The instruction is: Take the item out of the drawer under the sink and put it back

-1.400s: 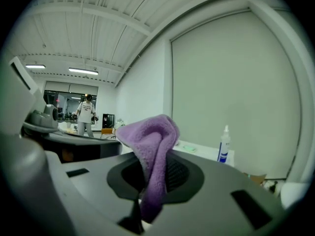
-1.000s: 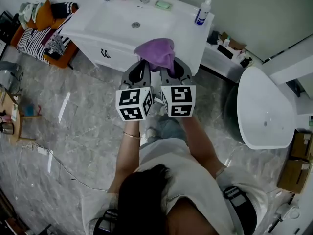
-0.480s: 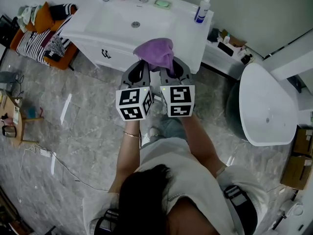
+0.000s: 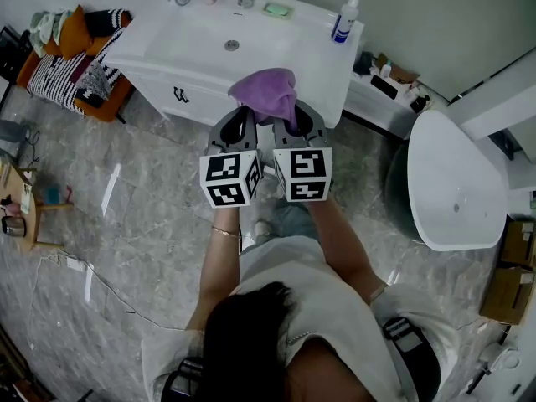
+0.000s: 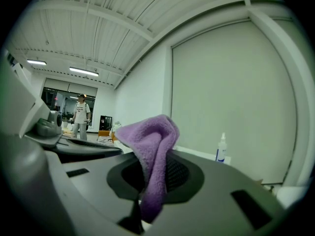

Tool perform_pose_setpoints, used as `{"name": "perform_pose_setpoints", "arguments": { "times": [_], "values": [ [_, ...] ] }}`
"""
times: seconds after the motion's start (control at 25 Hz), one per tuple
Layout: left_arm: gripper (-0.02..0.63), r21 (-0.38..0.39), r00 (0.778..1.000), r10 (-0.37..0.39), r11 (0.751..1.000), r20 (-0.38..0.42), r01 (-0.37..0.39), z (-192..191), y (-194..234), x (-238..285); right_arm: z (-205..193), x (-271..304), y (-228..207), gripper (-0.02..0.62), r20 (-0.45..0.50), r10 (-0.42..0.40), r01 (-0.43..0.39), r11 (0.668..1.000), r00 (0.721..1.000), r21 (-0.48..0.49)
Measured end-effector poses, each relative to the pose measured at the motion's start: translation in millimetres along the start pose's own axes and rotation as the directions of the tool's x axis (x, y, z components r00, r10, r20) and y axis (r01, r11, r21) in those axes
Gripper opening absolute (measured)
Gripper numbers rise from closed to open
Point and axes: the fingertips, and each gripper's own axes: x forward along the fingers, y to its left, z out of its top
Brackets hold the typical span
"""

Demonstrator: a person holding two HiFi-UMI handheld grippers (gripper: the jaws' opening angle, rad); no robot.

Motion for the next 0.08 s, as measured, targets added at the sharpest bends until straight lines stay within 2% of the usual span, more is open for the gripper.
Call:
{"name": "perform_pose_setpoints", "arguments": {
  "times": [0.08],
  "values": [
    [0.005,0.000,1.000,0.000,1.000,-0.002,0.000,-1.2,0.7,-1.3,0.3,-0.9,1.4,0.057,0.001,-0.001,0.001,1.000,1.000,-0.002]
  ]
}}
